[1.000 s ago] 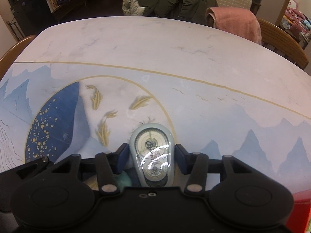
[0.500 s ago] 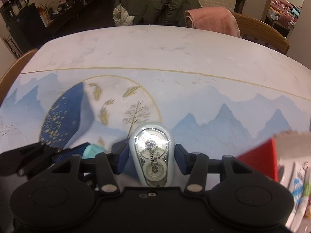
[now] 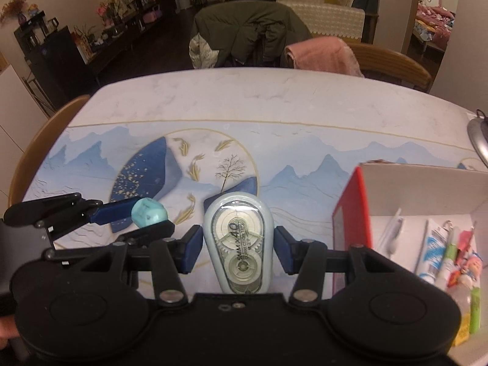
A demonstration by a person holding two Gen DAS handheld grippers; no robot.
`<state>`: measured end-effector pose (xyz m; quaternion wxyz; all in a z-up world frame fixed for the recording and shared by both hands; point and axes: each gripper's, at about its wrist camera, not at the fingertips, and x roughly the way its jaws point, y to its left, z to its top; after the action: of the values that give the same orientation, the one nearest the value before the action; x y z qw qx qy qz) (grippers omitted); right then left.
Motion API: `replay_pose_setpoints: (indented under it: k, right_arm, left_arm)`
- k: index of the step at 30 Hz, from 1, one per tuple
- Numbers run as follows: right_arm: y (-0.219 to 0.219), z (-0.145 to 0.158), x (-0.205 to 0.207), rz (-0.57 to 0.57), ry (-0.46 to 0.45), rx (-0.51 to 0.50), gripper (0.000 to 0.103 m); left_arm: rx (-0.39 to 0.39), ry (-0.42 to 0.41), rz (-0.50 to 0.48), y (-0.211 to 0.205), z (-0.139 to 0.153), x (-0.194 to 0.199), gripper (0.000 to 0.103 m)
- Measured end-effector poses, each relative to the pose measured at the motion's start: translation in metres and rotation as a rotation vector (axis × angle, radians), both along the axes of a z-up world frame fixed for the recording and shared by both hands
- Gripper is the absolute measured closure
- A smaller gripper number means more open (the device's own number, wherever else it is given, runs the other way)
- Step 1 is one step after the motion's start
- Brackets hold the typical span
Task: Organize rigid objects
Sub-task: 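Carry the eraser and correction tape over the shoebox with both tools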
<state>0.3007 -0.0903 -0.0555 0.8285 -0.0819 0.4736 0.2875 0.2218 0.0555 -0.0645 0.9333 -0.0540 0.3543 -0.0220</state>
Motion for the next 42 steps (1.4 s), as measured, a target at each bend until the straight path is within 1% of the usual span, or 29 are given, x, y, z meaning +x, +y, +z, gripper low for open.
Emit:
replay_pose_setpoints:
  k: [6,10,14,19,31,36,42]
  right_arm:
    - [-0.027,0.022,-0.013,-0.016,-0.038,0.034,0.053]
    - [-0.052,0.031,-0.014,-0.042,-0.056,0.046,0.053]
    - [-0.083,0.035,-0.012,-0.078,-0.069,0.051,0.053]
    - [-0.124,0.036,-0.003,-0.127,-0.080,0.050,0.053]
    - [-0.217,0.026,0.026,-0.225,-0.088,0.044,0.053]
    - [-0.246,0.017,0.039,-0.249,-0.079,0.035,0.053]
    - [-0.270,0.002,0.054,-0.253,-0.063,0.023,0.053]
  left_arm:
    - [0.011,-0.035,-0.029,-0.020,0.026,-0.004,0.064]
    - [0.026,-0.054,-0.057,-0.039,0.039,-0.002,0.064]
    - [0.045,-0.070,-0.086,-0.061,0.046,0.004,0.064]
    - [0.056,-0.070,-0.112,-0.094,0.049,0.016,0.064]
    - [0.064,-0.032,-0.172,-0.170,0.042,0.057,0.064]
    - [0.060,-0.005,-0.187,-0.194,0.032,0.076,0.064]
    - [0.071,0.035,-0.200,-0.219,0.015,0.110,0.064]
